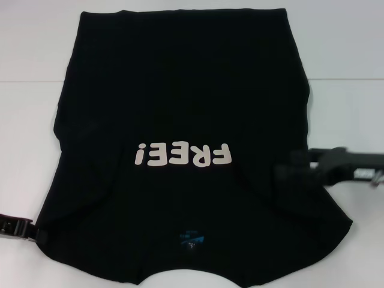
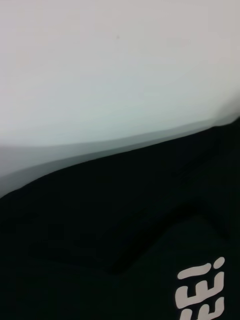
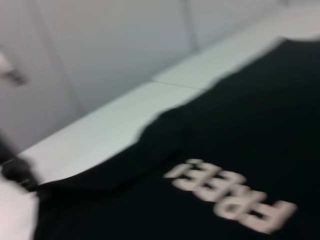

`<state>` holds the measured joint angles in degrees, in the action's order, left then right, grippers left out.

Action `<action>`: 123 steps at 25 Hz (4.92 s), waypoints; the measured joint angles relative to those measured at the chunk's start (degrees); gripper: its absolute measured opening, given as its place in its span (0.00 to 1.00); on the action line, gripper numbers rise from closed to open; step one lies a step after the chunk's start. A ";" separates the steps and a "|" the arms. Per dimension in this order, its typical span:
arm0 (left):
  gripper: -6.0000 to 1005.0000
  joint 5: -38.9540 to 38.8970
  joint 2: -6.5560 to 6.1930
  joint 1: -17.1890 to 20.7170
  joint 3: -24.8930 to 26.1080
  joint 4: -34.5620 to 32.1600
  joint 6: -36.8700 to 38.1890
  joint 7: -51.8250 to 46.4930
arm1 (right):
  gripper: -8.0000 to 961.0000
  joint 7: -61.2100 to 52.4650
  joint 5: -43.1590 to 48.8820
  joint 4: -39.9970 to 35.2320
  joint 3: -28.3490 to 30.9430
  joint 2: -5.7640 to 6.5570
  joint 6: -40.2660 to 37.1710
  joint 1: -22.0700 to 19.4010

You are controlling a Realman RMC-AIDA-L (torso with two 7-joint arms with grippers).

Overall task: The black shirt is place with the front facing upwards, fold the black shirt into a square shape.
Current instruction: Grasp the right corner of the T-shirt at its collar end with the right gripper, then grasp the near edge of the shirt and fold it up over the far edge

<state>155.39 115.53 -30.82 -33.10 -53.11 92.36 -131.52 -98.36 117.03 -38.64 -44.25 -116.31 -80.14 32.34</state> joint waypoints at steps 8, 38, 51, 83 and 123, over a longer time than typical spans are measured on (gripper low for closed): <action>0.04 -0.01 -0.36 -0.05 -0.11 0.00 0.24 1.60 | 0.81 -37.98 21.77 -11.07 0.37 6.70 -7.82 7.21; 0.04 -0.53 -0.31 0.18 -0.03 0.46 -0.26 2.76 | 0.81 -37.12 40.19 -8.47 -1.75 -0.95 -8.75 10.46; 0.04 -0.81 -0.23 0.35 -0.03 0.47 -0.17 3.09 | 0.37 -36.49 39.49 -8.25 -2.14 -1.02 -9.24 10.38; 0.04 3.72 -7.87 -3.41 -6.47 16.60 24.45 16.87 | 0.06 -18.94 39.71 -5.16 -11.75 0.05 -33.38 10.28; 0.04 -33.27 -3.09 -2.34 29.28 25.30 -14.62 19.50 | 0.07 -10.07 2.28 10.45 27.17 -1.07 12.12 6.86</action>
<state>122.12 112.44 -33.15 -3.82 -27.81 77.75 -112.02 -108.43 119.31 -28.20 -17.08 -117.38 -68.02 39.20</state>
